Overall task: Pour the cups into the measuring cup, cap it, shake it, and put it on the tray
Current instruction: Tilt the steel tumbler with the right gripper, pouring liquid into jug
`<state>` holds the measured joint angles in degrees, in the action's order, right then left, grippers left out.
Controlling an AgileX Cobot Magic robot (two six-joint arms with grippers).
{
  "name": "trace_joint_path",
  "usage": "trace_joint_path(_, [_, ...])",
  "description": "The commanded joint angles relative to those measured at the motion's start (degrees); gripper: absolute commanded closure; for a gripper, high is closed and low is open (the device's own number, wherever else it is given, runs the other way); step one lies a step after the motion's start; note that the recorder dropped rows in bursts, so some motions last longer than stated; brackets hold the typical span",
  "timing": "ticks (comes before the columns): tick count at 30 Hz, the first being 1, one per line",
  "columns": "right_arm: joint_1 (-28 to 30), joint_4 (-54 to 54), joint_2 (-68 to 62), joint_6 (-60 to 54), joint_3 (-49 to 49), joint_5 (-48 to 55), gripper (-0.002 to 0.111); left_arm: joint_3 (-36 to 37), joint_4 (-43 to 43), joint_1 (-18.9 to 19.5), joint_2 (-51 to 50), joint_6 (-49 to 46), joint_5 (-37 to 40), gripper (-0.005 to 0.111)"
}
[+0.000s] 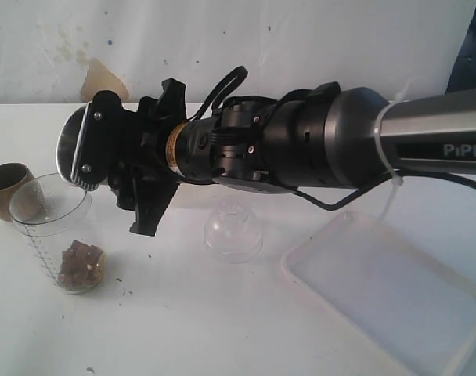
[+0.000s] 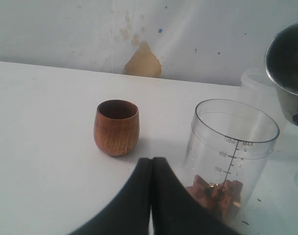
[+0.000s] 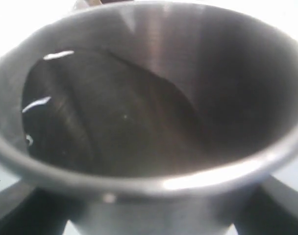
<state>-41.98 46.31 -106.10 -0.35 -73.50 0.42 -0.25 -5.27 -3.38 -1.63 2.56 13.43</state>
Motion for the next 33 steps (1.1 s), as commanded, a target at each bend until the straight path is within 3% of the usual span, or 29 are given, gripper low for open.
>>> trace_joint_path(1, [-0.3, -0.1, 0.5, -1.4, -1.4, -1.7, 0.108, 0.3, 0.4, -0.2, 0.2, -0.1, 0.1, 0.107])
trace_joint_path(33, [-1.9, 2.8, -5.1, -10.4, -10.0, 4.9, 0.108, 0.3, 0.4, -0.2, 0.2, -0.1, 0.1, 0.107])
